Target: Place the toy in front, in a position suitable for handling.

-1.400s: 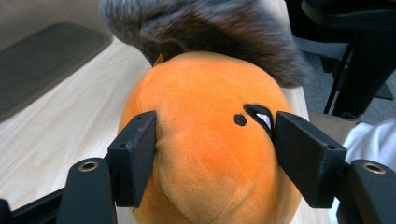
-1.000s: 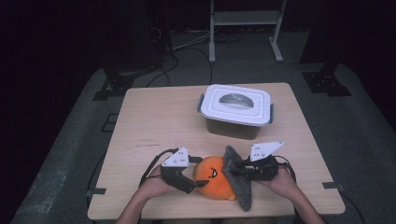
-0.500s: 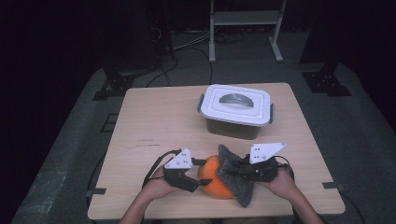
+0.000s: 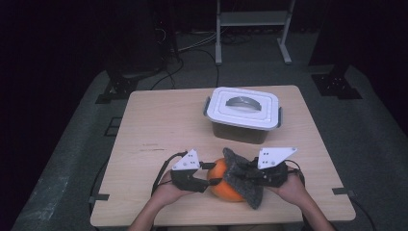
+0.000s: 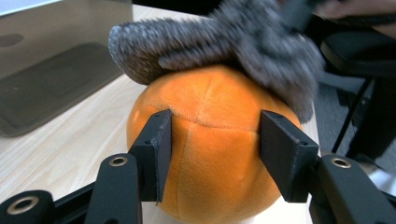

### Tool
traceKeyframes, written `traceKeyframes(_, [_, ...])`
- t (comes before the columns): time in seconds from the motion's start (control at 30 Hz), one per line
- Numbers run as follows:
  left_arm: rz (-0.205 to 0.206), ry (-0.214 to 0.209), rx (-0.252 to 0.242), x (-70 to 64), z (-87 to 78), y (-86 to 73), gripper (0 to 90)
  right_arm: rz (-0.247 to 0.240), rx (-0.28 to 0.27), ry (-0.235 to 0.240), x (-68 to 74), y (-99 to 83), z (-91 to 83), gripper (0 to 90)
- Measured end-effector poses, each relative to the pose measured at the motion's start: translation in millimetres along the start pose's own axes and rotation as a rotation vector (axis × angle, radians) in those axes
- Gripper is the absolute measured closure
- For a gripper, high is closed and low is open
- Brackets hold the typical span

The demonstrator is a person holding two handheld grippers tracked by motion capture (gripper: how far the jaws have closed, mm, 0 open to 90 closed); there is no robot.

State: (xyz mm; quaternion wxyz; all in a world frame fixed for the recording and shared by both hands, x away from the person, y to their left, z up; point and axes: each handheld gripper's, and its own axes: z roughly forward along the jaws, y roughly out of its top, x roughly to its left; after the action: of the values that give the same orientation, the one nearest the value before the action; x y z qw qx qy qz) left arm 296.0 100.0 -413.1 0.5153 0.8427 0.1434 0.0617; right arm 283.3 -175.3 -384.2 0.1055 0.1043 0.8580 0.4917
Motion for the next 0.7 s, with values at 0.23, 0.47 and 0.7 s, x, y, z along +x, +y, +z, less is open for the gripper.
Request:
traceKeyframes(0.23, [-0.038, 0.017, 0.0, 2.0, -0.2, -0.9, 45.9, -0.017, 0.041, 0.021, 0.3, -8.4, 4.0, 74.6])
traceKeyframes(0.47, [-0.022, -0.024, -0.004, 2.5, 0.2, -2.4, 43.5, 0.016, 0.026, 0.012, -5.6, -9.9, -3.1, 74.7])
traceKeyframes(0.7, [-0.071, -0.056, -0.002, 4.6, 0.4, -1.8, 34.9, 0.077, 0.03, 0.047, -15.6, -19.1, 3.2, 74.3])
